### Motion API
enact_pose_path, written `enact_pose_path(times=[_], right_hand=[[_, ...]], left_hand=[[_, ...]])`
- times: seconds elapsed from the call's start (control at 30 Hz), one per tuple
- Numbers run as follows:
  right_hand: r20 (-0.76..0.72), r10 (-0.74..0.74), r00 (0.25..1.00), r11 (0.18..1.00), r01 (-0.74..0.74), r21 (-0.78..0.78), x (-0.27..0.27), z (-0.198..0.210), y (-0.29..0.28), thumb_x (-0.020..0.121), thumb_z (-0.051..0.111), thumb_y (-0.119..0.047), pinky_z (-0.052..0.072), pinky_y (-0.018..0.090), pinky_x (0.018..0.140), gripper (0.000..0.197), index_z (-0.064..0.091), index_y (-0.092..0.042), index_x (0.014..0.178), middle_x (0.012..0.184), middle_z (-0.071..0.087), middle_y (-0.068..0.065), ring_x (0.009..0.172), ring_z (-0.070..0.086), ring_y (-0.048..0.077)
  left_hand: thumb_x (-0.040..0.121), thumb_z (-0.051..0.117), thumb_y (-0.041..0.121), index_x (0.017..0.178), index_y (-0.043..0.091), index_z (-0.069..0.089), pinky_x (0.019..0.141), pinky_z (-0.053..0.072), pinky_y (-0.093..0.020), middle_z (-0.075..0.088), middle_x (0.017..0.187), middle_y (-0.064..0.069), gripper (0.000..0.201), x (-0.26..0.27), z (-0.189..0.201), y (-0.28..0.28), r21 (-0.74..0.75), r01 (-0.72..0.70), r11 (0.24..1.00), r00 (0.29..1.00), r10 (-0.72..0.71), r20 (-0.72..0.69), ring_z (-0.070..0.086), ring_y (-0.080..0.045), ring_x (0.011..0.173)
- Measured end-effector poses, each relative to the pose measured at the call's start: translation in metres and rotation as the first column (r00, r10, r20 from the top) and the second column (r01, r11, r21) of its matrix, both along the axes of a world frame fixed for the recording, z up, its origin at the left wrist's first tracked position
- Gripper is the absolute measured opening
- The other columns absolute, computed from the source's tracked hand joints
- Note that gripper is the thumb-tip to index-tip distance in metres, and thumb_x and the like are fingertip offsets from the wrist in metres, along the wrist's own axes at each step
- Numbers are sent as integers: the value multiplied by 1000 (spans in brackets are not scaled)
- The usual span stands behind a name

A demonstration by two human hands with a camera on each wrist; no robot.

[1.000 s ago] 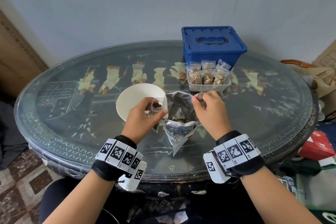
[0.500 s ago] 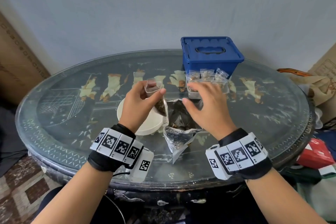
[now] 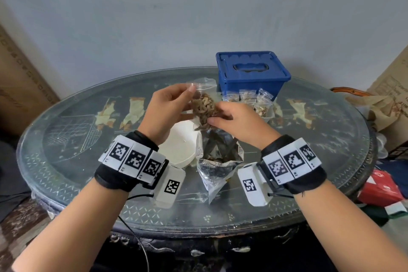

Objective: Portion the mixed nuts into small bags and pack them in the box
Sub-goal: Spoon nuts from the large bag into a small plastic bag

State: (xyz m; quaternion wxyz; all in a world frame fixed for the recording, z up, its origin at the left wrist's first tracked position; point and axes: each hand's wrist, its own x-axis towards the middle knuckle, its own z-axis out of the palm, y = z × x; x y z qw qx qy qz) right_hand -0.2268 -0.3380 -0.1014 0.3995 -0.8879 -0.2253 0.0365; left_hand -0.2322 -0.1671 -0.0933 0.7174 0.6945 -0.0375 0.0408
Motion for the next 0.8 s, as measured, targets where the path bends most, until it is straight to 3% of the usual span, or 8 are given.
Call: enact_pose_path(times=[0.07,0.17,0.3,0.43,0.5,0.57,0.67,0.8], right_hand=[[-11,13,1000,1000,-13,1,3,5,-3,90,58,-29,52,32,85,29,63,-11,113,103,68,0,92,63,13],[75,-73,995,989,63,132,6,16,-7,93,53,-31,45,6,78,32,61,-15,119,100,63,-13,88,57,-5],[162,-175,971,963,135,233,12,23,-9,93,55,-22,42,7,63,21,70,-11,104,79,64,-14,65,56,-8],[134,-198,971,947,154,280,16,27,-9,95,51,-21,51,21,60,21,70,-15,103,94,71,1,61,62,13],[108,-210,972,930,164,330,18,28,-9,95,51,-21,56,31,63,20,69,-17,104,97,70,1,69,66,26],[91,-208,974,921,164,353,18,28,-9,95,52,-21,57,44,67,20,69,-17,105,97,70,0,77,66,33],[77,-208,975,912,165,376,19,26,-8,95,52,-24,54,54,68,22,68,-19,108,100,70,2,79,67,34],[76,-227,971,890,175,421,20,22,-10,95,52,-25,53,56,66,20,64,-26,111,94,70,14,71,65,37]], left_hand=[[91,56,18,92,13,67,68,57,-34,68,85,-7,12,3,1,-3,-1,-25,1000,1000,25,13,65,-19,73],[89,59,19,92,16,69,62,56,-29,69,81,-3,11,6,3,-9,-2,-27,1000,999,27,33,64,-17,69],[91,56,21,93,20,70,62,54,-24,70,80,0,14,7,2,-14,-20,-5,1000,998,6,56,63,-14,70],[95,49,17,101,22,65,72,55,-27,69,85,3,18,5,-12,-9,83,35,996,999,-37,18,65,-9,78],[93,53,15,95,25,66,79,54,-34,70,86,3,16,2,-23,-5,207,47,977,999,-50,8,67,-12,84],[90,58,15,85,25,68,77,54,-34,72,78,5,15,-1,-31,-4,257,35,966,999,-41,21,68,-13,83],[88,59,14,79,23,69,69,52,-25,71,69,12,16,-1,-39,-2,190,-15,982,999,7,43,68,-6,72],[90,54,11,88,17,69,65,51,-18,73,75,6,16,-2,-48,-2,1,-18,1000,1000,18,2,69,-8,75]])
